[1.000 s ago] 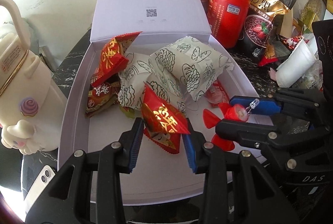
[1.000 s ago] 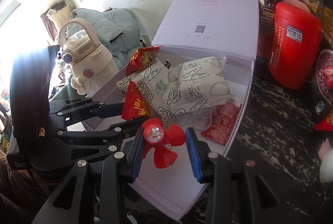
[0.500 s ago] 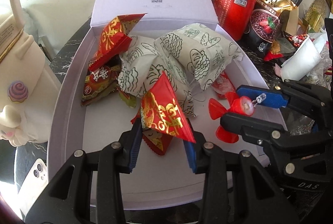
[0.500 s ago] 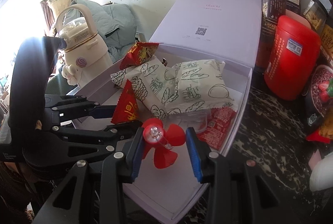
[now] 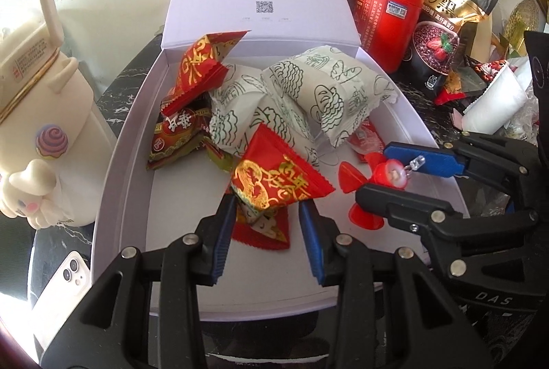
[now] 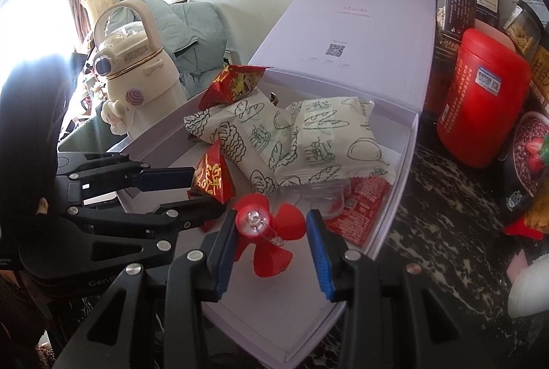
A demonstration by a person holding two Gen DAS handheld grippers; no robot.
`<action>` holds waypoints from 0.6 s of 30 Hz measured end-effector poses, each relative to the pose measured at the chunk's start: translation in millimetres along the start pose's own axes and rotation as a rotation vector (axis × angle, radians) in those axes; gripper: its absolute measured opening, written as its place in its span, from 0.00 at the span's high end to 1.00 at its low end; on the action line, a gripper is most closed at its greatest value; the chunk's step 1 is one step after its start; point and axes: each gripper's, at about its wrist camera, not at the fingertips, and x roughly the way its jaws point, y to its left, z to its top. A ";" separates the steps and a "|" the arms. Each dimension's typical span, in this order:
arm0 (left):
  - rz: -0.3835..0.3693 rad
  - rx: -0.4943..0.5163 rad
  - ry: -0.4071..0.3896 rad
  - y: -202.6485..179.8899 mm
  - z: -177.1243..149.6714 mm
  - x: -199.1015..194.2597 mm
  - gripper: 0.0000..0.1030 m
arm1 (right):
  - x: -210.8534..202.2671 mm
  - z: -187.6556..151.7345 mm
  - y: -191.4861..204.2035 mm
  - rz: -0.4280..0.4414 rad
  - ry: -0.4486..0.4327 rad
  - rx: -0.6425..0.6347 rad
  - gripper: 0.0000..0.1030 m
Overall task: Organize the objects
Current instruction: 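Lower the candy wrapper into the box and open the left gripper while the right releases the pinwheel inside, then withdraw both open tools back from the lavender box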
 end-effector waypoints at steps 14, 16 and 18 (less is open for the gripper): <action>0.032 -0.064 -0.076 6.4 1.9 -38.6 0.44 | -42.2 8.2 11.5 -0.006 -0.062 -0.006 0.47; 0.041 -0.065 -0.100 5.9 3.0 -49.7 0.40 | -52.4 9.9 14.6 -0.009 -0.078 -0.010 0.45; 0.045 -0.067 -0.119 5.1 4.0 -60.6 0.36 | -61.7 14.0 16.9 -0.014 -0.091 -0.012 0.44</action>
